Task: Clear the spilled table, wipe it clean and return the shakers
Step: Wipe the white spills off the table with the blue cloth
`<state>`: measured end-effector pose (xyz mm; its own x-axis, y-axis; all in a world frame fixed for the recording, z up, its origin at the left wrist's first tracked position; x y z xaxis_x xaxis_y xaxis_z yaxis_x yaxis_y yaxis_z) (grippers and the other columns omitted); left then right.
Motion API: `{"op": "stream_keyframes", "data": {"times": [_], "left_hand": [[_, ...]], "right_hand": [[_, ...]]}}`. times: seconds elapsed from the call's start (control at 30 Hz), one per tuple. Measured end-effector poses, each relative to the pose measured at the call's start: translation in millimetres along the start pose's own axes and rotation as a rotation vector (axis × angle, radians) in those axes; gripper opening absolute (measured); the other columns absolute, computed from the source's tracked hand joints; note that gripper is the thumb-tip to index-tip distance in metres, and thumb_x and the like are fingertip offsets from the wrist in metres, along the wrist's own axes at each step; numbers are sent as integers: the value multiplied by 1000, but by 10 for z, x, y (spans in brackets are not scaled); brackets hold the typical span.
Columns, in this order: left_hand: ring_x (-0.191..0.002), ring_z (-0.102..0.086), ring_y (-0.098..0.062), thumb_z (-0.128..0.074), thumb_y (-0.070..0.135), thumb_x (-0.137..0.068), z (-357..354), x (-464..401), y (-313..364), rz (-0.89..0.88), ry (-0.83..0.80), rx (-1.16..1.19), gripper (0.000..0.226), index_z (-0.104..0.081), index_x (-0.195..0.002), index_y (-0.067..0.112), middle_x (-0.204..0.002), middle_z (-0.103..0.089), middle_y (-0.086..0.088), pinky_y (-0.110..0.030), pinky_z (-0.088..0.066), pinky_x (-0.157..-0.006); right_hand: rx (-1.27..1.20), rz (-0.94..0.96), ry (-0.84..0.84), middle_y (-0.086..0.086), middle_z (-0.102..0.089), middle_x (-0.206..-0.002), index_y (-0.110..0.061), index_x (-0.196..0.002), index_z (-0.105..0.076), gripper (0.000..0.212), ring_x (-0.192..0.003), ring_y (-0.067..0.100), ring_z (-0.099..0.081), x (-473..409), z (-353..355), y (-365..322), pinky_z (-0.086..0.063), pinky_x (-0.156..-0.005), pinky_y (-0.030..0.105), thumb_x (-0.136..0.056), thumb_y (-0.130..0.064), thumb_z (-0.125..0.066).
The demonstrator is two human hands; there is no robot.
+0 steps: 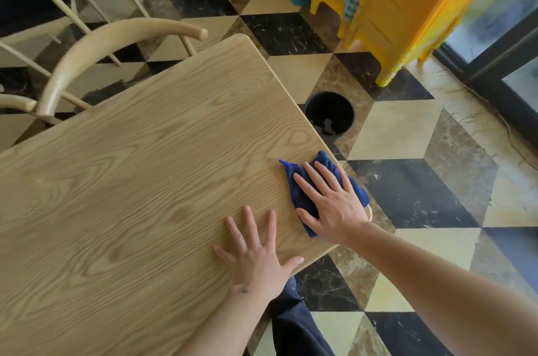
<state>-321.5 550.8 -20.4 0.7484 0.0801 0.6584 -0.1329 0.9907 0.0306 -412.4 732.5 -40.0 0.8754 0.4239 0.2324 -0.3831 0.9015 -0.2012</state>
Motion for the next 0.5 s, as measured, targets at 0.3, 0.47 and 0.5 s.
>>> {"op": "stream_keyframes", "data": {"times": [0.3, 0.47, 0.5], "left_hand": [[-147, 22, -47, -40, 86, -76, 63, 37, -71, -13, 32, -10, 106, 22, -151, 44, -159, 35, -7, -76, -13, -109], [-152, 3, -38, -61, 51, -89, 216, 102, -220, -11, -61, 98, 84, -10, -156, 42, -167, 11, -2, -58, -28, -117], [-152, -3, -37, -62, 47, -89, 242, 147, -257, 8, -81, 137, 80, -17, -155, 40, -168, 6, -2, -58, -29, -117]], "right_hand": [[43, -16, -49, -5, -10, -168, -39, -159, -12, 75, -156, 22, -2, 262, -3, 18, -2, -124, 58, -93, -69, -31], [4, -208, -158, -3, -7, -168, -36, -155, -25, 78, -155, 28, -2, 244, 227, -352, 6, -119, 66, -84, -62, -46], [-37, -239, -146, -2, -7, -168, -35, -153, -30, 75, -155, 28, -1, 281, 277, -471, 5, -119, 64, -84, -57, -49]]}}
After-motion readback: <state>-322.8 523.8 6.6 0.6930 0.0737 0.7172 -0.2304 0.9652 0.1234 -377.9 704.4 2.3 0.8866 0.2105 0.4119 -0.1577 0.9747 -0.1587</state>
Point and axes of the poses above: each hand's wrist, its own x-axis away from the middle knuckle, its own z-axis out of the back of the hand, y = z × x, the point moved 2 cm from there along -x, towards the middle knuckle
